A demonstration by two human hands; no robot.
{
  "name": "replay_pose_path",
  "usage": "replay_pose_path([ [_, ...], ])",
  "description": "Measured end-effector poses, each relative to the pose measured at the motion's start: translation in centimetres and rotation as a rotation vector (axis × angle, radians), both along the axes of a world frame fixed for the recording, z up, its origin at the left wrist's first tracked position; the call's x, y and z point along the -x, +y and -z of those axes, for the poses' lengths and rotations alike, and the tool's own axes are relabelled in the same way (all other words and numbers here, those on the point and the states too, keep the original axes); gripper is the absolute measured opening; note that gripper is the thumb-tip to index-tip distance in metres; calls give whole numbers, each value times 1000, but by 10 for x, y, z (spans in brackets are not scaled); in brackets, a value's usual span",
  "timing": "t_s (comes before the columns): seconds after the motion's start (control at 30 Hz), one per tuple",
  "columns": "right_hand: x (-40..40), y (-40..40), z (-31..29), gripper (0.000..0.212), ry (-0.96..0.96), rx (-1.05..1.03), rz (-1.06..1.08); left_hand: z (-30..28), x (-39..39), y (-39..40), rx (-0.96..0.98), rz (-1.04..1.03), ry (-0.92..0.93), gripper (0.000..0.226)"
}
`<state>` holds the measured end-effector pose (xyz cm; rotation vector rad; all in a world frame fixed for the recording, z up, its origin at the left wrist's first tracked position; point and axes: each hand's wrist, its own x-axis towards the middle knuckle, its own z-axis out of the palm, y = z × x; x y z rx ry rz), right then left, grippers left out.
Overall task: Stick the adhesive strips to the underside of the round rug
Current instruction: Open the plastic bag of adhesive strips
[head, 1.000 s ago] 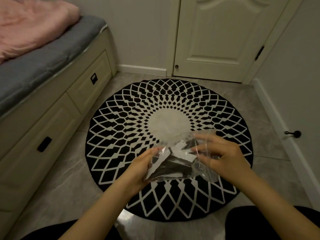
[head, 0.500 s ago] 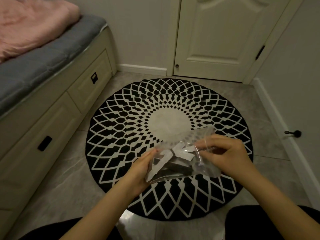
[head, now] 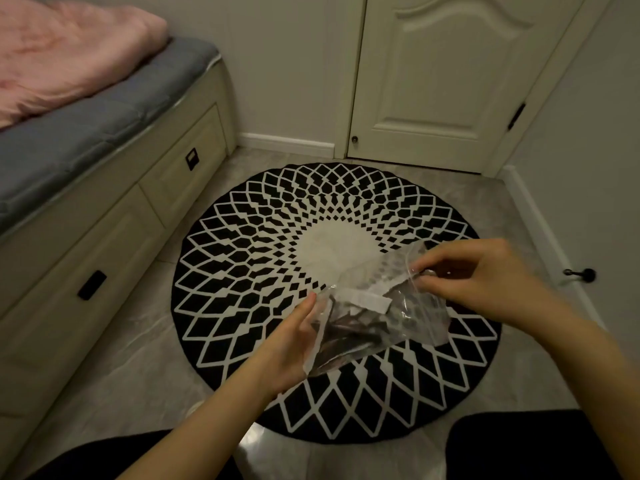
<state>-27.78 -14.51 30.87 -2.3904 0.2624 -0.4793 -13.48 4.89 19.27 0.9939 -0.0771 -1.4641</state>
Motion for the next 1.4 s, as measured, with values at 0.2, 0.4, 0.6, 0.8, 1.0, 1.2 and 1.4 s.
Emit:
replay_pose_path([
  [0.2, -8, 16, -28, 25, 62, 103, 3, -3, 6, 1, -13, -37, 4, 55],
  [0.4, -6, 27, -38, 29, 30, 104, -11, -12, 6, 4, -34, -125, -33, 38],
  [0.6, -2, 34, -44, 30, -8, 73, 43, -18, 4, 9, -15, -196, -13, 35],
  [0.8, 11, 21, -53, 23, -49, -124, 175, -13, 1, 16, -2, -277, 2, 37],
  [1.0, 24, 4, -35, 45, -269, -795, 374, -2, -5, 23, -2, -367, 36, 45],
  [1.2, -13, 54, 37, 23, -279, -1370, 502, 17, 0, 24, -93, -357, 5, 44],
  [1.4, -46, 102, 79, 14, -358, -1267, 691, 32, 12, 17, -90, -398, -26, 46],
])
